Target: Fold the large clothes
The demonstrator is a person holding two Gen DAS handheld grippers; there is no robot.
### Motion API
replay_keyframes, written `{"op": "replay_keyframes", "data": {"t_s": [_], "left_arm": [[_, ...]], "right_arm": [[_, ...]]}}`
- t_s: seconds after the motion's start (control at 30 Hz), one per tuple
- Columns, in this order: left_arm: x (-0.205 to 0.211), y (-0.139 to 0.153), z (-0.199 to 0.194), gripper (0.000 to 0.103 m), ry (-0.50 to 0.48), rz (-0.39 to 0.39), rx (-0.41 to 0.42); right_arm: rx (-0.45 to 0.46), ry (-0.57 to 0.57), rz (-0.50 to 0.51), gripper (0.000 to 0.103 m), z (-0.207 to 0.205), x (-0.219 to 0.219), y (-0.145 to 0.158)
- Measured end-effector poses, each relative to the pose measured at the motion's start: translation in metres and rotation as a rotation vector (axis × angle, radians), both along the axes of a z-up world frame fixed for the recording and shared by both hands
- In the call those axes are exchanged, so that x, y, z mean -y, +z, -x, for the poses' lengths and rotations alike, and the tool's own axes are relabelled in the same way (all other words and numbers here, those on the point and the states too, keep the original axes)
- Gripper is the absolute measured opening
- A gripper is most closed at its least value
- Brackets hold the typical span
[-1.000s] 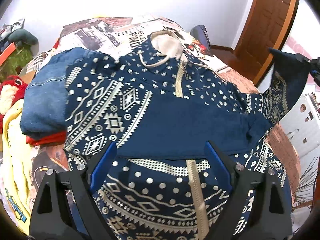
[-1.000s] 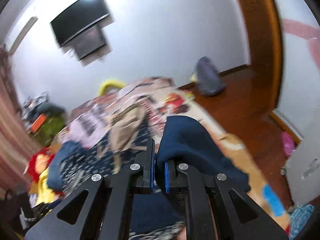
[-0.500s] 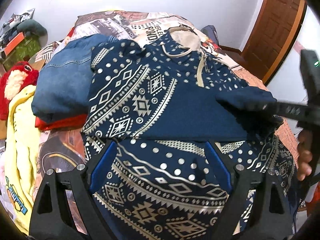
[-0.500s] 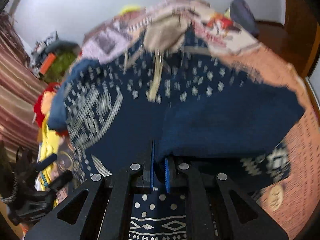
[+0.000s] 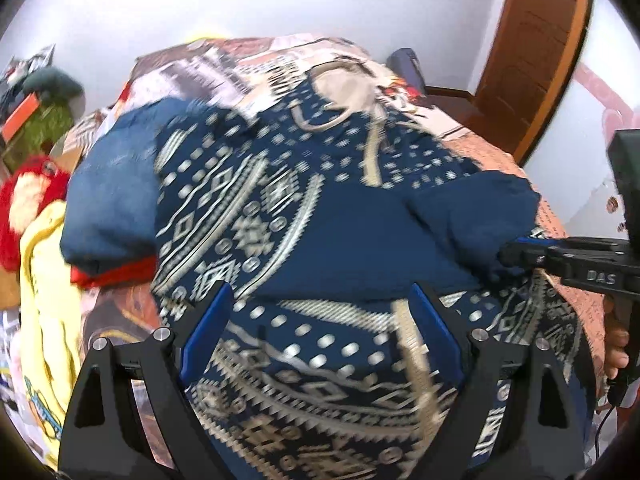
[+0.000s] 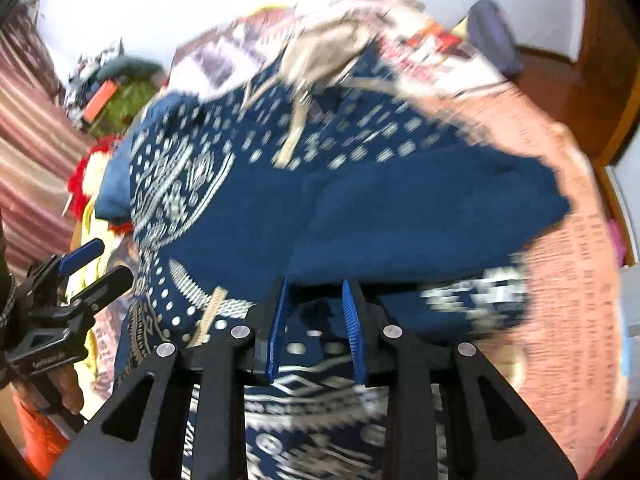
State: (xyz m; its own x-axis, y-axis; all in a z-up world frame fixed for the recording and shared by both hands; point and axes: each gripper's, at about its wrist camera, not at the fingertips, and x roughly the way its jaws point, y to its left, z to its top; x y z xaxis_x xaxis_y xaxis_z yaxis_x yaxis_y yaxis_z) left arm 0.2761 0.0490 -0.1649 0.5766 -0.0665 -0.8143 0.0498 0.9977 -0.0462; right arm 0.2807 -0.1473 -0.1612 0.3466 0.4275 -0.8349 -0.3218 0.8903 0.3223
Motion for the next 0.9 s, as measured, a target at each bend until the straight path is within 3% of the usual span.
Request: {"op": "replay_keyframes", "data": {"t_s": [0.23,0.37,0.6,0.9], "left_arm": [[0.067,0.02,-0.027,0.089,-0.165,-0.016,0.034],[0.113,0.021,-0.049,0.089,-0.269,-0.027,0.023],[0.192,-0.007,-0.087,0.089,-0.436,-0.071,-0.054],[0.245,-0.053,-0.122,0.084,-0.508,0.038,-0.203]], "right_arm": [[0.14,-0.184,0.049,0.03,0.006,0.076,0.029],[0.172,-0.276,0.096,0.03,0.01,0.113,0.031],[0.124,-0.375,0.099,0.03,0.011,0.147,0.012],[0.044,-0.408,0.076,0.03,0.009,0.164,-0.011]]}}
